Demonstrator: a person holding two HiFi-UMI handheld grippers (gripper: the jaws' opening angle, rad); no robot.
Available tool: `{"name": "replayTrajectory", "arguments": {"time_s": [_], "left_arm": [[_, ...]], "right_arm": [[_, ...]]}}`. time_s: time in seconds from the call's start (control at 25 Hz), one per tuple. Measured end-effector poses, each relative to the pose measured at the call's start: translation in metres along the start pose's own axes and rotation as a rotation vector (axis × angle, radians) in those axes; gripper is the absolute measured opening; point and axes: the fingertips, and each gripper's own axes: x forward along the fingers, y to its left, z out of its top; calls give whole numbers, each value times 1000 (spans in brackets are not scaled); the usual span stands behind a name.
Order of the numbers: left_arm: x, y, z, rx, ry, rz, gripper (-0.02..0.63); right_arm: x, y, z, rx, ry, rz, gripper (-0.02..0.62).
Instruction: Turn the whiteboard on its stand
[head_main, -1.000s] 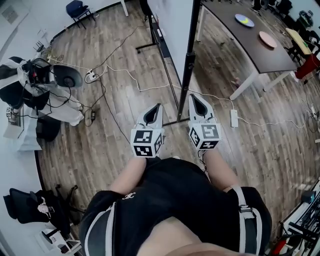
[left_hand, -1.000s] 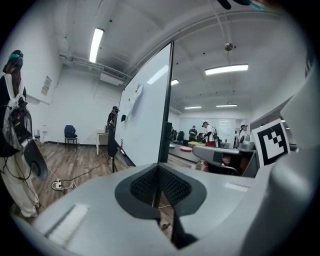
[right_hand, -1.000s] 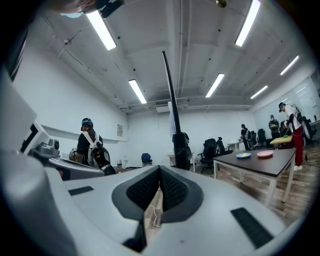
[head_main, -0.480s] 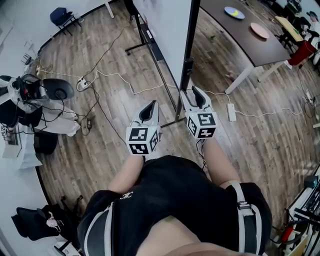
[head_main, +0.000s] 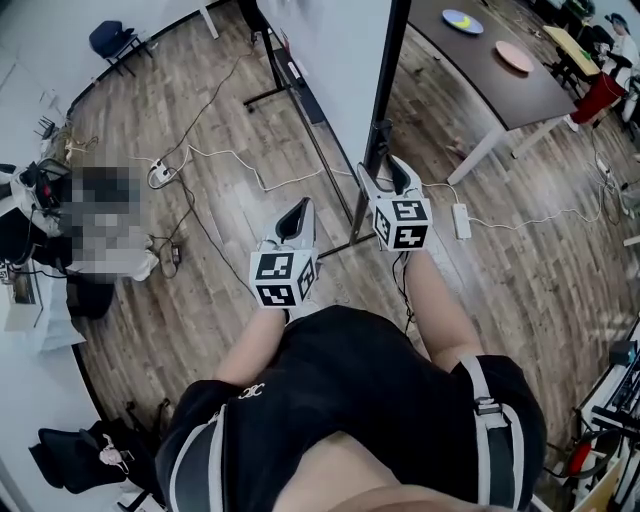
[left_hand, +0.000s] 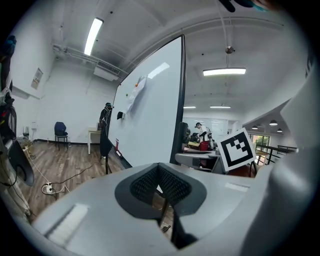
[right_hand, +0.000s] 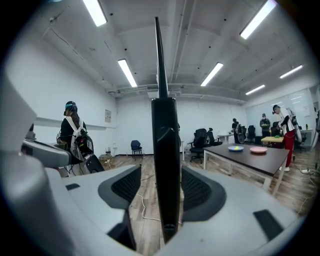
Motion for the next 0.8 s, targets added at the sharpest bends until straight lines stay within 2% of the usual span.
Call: {"name": "replayTrajectory", "arguments": {"time_s": [0.2,0.52,0.6,0.8], "left_arm": [[-1,2,-3,-10,-1,3,9],[-7,13,-5,-28,-5,13,9],[-7,14,-6,-30,-2,9,9],[-7,14,-7,-30,-2,-5,9]], "right_arm": [[11,-1,-5,-10,22,-6,229],[19,-4,-6,-14,48,-65,229],[18,-6,-6,-22,47,-89,189],[16,-5,-8,-59,64,-94,179]]}}
